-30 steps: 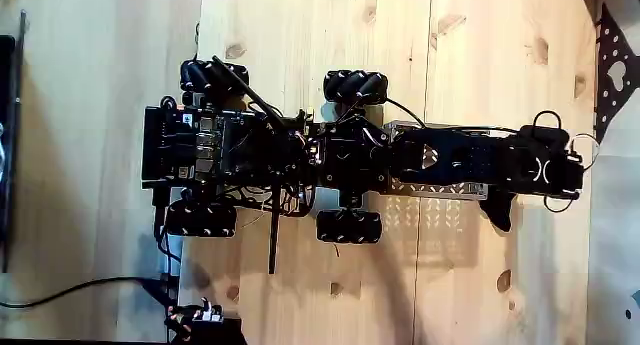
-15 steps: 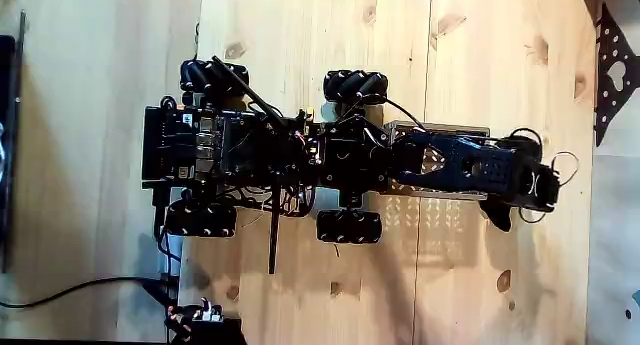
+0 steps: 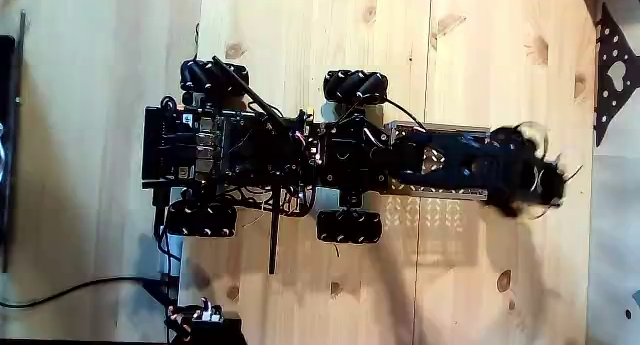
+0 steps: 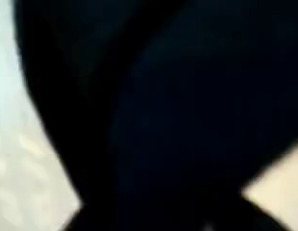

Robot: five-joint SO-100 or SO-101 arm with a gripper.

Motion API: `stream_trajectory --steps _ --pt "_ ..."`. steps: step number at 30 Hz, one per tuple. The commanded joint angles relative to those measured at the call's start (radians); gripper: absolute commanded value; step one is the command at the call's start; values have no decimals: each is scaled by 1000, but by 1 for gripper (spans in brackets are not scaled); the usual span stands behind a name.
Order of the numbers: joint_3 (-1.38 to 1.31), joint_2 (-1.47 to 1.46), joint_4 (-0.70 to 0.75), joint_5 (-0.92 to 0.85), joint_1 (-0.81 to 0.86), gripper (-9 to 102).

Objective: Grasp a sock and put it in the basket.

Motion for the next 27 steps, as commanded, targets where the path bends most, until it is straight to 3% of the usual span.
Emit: stream_trajectory --steps 1,17,27 --pt "-25 193 84 51 -51 0" --pt "-221 525 198 285 -216 0" --pt "-235 807 212 325 -265 0"
